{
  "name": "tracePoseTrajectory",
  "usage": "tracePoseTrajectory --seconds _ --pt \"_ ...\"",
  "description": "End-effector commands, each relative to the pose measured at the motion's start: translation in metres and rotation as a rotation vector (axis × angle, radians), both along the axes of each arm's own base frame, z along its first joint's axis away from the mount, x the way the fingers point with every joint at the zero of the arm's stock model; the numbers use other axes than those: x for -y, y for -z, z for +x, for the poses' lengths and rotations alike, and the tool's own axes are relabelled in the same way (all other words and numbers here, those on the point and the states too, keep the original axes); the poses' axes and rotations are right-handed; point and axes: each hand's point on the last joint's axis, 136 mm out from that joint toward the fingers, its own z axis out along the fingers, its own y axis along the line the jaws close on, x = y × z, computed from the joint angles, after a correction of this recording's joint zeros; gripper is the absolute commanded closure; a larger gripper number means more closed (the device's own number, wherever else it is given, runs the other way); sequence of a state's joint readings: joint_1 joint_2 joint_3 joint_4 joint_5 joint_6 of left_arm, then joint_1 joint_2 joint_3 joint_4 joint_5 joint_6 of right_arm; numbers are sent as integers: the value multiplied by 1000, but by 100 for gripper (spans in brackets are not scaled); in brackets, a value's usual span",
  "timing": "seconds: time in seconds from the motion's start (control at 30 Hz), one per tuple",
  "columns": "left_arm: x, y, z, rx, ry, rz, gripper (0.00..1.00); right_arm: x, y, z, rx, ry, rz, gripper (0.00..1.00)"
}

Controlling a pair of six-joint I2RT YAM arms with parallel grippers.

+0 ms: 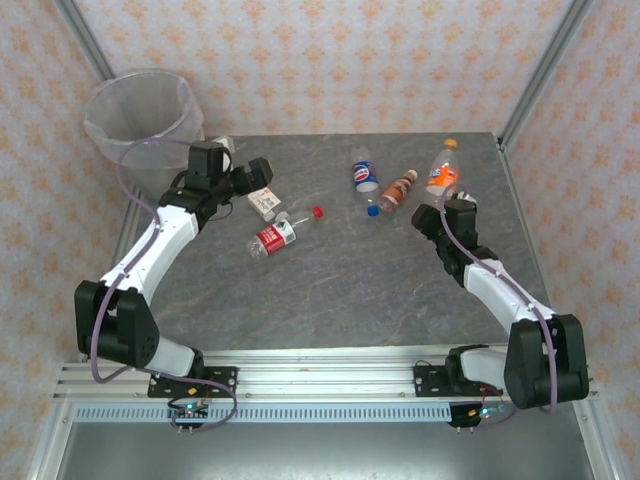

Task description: Put the plastic bottles in the bin

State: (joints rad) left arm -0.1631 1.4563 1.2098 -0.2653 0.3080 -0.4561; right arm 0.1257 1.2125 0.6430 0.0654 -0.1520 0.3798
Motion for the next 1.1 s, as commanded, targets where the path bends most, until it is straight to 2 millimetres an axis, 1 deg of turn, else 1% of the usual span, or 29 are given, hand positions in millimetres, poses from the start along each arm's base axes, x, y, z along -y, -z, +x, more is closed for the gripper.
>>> tracePoseTrajectory --seconds 0.0,0.1,0.23,0.4,0.53,0.7,0.73,0.83,0.97,1.07 --pt "26 -8 6 58 77 -65 0 -25 -19 4 79 -143 46 100" --pt "48 -14 7 85 153 -102 0 -43 -26 3 115 -231 94 100" --pt "83 -27 4 122 270 -163 0 -68 -39 0 161 -346 138 100" --pt "122 -43 3 149 347 -284 0 -92 -47 -3 193 -418 143 100" --pt "154 -46 1 184 383 -340 0 -106 -51 -3 209 -446 169 100" --pt "201 -50 -7 193 484 -435 0 -128 -55 -6 219 -503 206 100" --pt "208 -49 -7 187 490 -444 0 -134 -57 -7 224 -516 215 100" --pt "217 -50 -1 198 471 -479 0 -149 -57 -9 233 -556 229 100" --pt "236 -54 5 198 522 -556 0 -167 -58 -10 230 -605 252 100" --pt "244 -48 11 177 530 -545 0 -178 -62 -13 240 -645 255 100"
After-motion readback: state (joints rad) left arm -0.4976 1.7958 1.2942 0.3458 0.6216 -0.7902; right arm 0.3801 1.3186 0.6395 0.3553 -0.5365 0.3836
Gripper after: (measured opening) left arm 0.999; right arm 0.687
